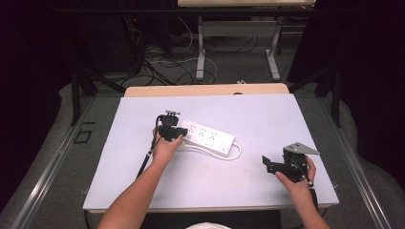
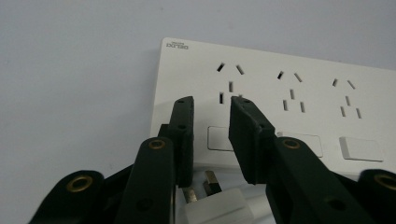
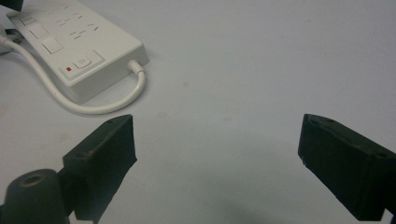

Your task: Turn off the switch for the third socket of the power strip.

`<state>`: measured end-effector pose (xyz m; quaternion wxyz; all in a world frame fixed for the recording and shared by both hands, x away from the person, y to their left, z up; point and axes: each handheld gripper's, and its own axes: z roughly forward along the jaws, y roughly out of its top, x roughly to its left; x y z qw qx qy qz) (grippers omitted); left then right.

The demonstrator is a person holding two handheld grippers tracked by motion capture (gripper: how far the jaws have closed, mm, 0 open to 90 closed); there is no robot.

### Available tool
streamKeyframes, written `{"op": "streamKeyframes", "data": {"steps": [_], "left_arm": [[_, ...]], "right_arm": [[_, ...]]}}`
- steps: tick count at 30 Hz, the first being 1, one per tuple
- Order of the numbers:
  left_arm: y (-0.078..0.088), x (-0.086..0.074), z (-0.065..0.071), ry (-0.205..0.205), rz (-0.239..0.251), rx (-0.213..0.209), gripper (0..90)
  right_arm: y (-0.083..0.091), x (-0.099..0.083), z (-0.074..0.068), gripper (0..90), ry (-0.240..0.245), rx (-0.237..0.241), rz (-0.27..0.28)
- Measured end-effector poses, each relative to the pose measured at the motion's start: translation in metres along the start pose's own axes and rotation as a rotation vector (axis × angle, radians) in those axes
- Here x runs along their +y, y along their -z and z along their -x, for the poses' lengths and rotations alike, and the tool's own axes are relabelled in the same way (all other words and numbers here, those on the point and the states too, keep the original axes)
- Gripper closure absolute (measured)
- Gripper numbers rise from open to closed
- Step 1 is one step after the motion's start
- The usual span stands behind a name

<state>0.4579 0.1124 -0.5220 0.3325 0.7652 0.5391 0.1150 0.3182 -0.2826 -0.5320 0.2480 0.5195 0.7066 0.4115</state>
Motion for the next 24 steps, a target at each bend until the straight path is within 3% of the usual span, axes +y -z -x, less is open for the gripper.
{"op": "streamKeyframes", "data": {"steps": [11,24], "left_arm": [[0.0016,0.0007,0.0024,-0.012,0.002,0.002,53.5],[0.0035,0.0017,0.009,-0.049,0.017,0.036,32.8]], "right_arm": [[-0.0004,0.0,0.0001,10.4,-0.002,-0.001,0.0],[0.0,-0.0002,-0.0002,10.8,-0.002,0.0,-0.003]]}}
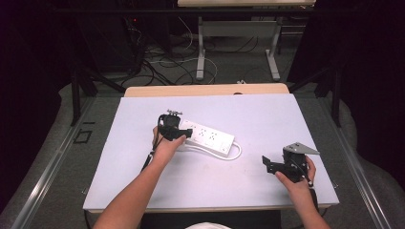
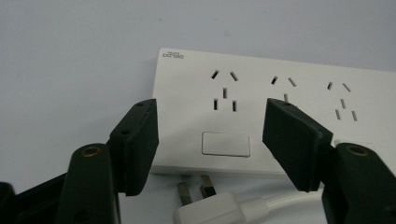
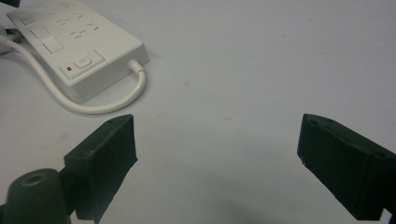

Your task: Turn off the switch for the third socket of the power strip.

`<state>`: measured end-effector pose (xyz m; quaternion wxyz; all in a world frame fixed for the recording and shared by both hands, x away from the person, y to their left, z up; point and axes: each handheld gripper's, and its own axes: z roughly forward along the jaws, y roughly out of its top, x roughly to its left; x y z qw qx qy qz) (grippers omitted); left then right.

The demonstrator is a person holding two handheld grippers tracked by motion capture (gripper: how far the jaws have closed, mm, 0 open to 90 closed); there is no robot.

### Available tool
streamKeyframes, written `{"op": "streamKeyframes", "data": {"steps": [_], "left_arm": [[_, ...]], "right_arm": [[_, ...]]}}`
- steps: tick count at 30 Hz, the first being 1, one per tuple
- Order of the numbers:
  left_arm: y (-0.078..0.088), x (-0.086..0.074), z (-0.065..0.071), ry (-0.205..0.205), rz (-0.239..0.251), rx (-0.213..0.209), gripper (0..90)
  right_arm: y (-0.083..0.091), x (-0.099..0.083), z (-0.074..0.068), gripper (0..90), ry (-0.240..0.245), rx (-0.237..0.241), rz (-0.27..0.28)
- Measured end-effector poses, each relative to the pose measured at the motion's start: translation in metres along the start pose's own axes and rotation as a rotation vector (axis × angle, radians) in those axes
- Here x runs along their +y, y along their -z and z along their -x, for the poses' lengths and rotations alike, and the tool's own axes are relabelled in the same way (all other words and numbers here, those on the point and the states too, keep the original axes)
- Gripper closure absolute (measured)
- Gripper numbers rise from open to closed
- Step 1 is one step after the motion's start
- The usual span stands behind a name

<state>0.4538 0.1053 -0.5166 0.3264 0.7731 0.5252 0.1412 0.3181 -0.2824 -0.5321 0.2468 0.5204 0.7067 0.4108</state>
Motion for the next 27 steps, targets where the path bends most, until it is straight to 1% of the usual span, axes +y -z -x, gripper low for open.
{"op": "streamKeyframes", "data": {"steps": [4,7,9,10,14,17,18,20,21,24,27], "left_arm": [[0.001,0.0,0.002,-0.003,-0.008,0.006,30.3],[0.002,0.001,0.003,-0.02,-0.005,-0.018,30.3],[0.003,0.002,0.003,-0.018,-0.007,-0.025,30.1],[0.003,0.002,0.003,-0.024,-0.004,-0.033,29.4],[0.005,0.003,0.004,-0.033,-0.007,-0.043,28.4],[0.007,0.005,0.003,-0.053,-0.009,-0.064,28.3],[0.007,0.005,0.003,-0.054,-0.004,-0.059,25.5],[0.009,0.006,0.003,-0.071,-0.006,-0.057,25.2],[0.01,0.007,0.004,-0.06,-0.004,-0.062,25.2],[0.011,0.008,0.003,-0.061,-0.01,-0.075,24.4],[0.013,0.009,0.001,-0.046,-0.004,-0.096,21.5]], "right_arm": [[0.0,0.0,0.0,10.8,0.0,-0.002,0.0],[0.0,0.0,0.0,10.8,0.006,-0.002,0.0],[0.0,0.0,0.0,10.8,0.008,-0.002,0.0],[0.0,0.0,0.0,10.8,0.005,0.0,0.001],[0.0,0.0,0.0,10.8,0.003,-0.001,0.001],[0.001,0.0,0.0,10.9,0.005,-0.003,-0.001],[0.001,0.0,0.0,10.9,0.006,-0.003,-0.001],[0.001,0.0,0.0,10.8,0.005,-0.003,-0.001],[0.001,0.0,0.0,10.8,0.005,-0.004,-0.002],[0.001,0.0,0.0,10.8,0.005,-0.003,-0.001],[0.001,0.0,0.0,10.8,0.004,-0.004,-0.003]]}}
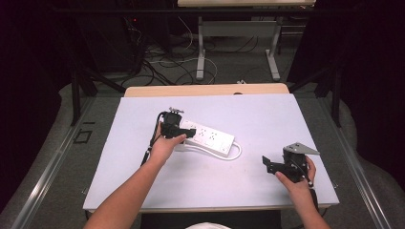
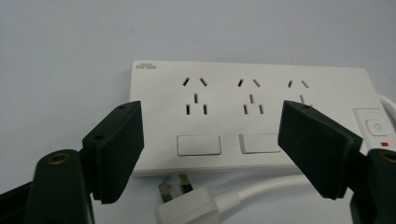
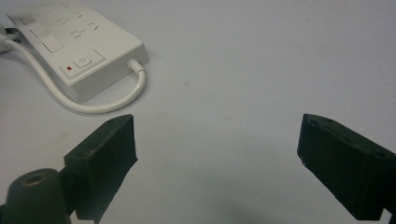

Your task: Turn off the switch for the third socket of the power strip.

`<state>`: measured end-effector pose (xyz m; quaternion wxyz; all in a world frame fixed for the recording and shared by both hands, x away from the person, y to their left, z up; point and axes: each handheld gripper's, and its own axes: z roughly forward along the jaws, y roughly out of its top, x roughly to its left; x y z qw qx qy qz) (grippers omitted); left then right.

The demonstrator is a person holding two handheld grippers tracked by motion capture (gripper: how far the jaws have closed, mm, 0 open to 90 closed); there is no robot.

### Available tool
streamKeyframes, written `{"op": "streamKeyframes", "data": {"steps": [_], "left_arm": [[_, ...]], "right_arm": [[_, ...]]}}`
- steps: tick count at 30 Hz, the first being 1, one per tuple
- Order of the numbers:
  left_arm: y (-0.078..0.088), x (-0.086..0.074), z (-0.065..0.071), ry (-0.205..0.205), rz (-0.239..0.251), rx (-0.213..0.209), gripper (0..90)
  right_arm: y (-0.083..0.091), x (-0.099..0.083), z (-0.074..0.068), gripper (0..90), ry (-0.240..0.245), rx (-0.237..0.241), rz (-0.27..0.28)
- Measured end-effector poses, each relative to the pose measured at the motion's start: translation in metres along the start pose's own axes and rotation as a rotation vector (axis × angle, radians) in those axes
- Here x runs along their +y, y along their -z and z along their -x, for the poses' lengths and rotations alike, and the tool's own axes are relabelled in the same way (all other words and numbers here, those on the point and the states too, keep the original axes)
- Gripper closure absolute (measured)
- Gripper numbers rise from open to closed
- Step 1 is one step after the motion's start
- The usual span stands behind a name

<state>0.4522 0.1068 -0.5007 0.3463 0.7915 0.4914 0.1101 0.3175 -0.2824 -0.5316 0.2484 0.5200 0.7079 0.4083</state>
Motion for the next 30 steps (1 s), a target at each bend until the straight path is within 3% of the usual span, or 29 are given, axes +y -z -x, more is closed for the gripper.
{"op": "streamKeyframes", "data": {"steps": [3,5,8,11,12,15,22,30], "left_arm": [[0.002,0.001,-0.001,0.02,0.01,-0.009,15.9],[0.003,0.001,-0.002,0.015,0.008,-0.011,15.0],[0.003,0.003,-0.001,0.016,0.004,-0.019,4.6],[0.005,0.005,0.001,0.01,-0.005,-0.034,0.2],[0.005,0.006,0.001,-0.001,-0.01,-0.03,0.2],[0.009,0.008,0.002,0.017,-0.007,-0.033,0.2],[0.015,0.008,0.005,0.039,0.002,-0.077,0.2],[0.02,0.008,0.008,0.018,-0.013,-0.101,0.3]], "right_arm": [[0.0,0.0,0.0,10.8,0.001,0.0,0.001],[0.0,0.0,0.0,10.8,0.001,0.001,0.0],[-0.001,0.0,0.0,10.8,-0.001,0.003,0.001],[0.0,0.0,0.0,10.9,0.001,-0.002,0.002],[0.0,0.0,0.0,10.8,0.0,0.004,0.002],[-0.001,0.0,0.0,10.9,-0.001,0.003,0.001],[-0.002,-0.001,0.001,10.9,-0.002,0.004,-0.002],[-0.004,-0.001,0.002,10.8,-0.002,0.004,-0.008]]}}
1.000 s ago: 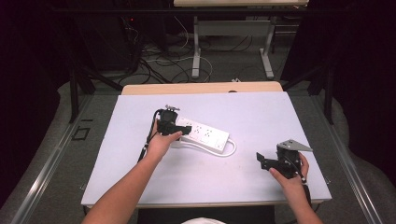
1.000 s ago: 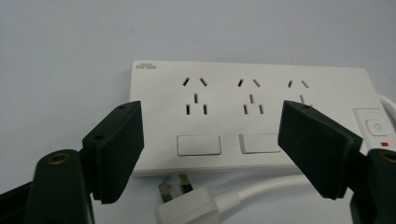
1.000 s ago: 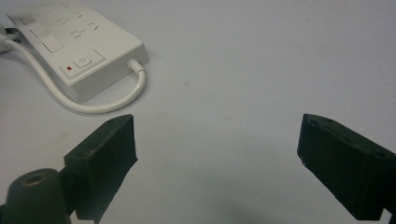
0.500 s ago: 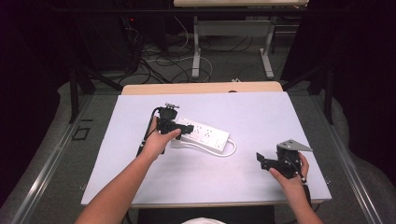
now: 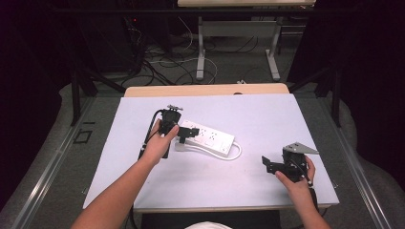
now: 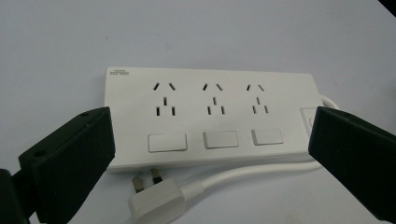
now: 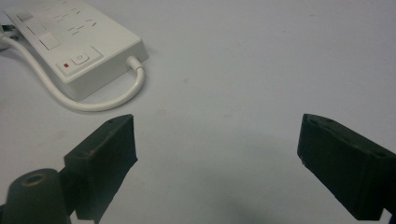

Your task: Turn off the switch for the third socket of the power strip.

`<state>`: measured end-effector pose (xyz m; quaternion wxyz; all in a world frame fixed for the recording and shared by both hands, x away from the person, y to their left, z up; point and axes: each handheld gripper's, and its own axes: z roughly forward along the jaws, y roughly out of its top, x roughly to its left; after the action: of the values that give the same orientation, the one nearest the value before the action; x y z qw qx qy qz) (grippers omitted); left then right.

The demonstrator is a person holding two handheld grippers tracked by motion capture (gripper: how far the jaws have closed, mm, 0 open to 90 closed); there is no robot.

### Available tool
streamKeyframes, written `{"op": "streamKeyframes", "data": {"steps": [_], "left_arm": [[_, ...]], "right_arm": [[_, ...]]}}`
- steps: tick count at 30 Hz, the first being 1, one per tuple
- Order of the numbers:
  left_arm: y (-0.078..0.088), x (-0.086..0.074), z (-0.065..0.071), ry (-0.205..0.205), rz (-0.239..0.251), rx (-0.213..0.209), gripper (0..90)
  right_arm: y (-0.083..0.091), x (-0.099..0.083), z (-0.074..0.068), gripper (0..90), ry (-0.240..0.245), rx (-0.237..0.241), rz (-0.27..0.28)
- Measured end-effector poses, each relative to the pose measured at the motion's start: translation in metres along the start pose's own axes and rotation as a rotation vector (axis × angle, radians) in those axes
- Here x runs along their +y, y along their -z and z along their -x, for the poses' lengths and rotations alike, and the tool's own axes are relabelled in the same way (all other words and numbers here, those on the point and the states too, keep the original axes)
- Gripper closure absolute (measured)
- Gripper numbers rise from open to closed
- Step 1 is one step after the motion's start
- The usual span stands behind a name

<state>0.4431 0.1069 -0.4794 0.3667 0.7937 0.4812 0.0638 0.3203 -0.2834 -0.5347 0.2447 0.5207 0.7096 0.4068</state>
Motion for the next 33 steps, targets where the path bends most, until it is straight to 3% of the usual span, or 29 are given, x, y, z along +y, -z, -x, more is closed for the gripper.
{"op": "streamKeyframes", "data": {"steps": [9,13,22,28,33], "left_arm": [[0.01,0.001,-0.001,-0.017,0.018,-0.022,1.0],[0.012,-0.001,-0.002,-0.026,0.016,-0.008,2.0],[0.024,-0.006,0.0,-0.051,0.015,-0.023,3.3],[0.045,-0.015,-0.002,-0.062,0.032,-0.01,3.3],[0.064,-0.023,-0.008,-0.042,0.058,-0.011,3.3]], "right_arm": [[-0.003,-0.004,0.006,10.8,-0.027,0.004,-0.019],[0.0,-0.003,0.005,10.6,-0.038,0.003,-0.005],[0.003,-0.001,0.008,10.5,-0.063,-0.014,0.008],[0.007,0.003,0.006,6.5,-0.025,-0.015,0.022],[0.01,0.005,0.005,4.9,-0.01,-0.024,0.019]]}}
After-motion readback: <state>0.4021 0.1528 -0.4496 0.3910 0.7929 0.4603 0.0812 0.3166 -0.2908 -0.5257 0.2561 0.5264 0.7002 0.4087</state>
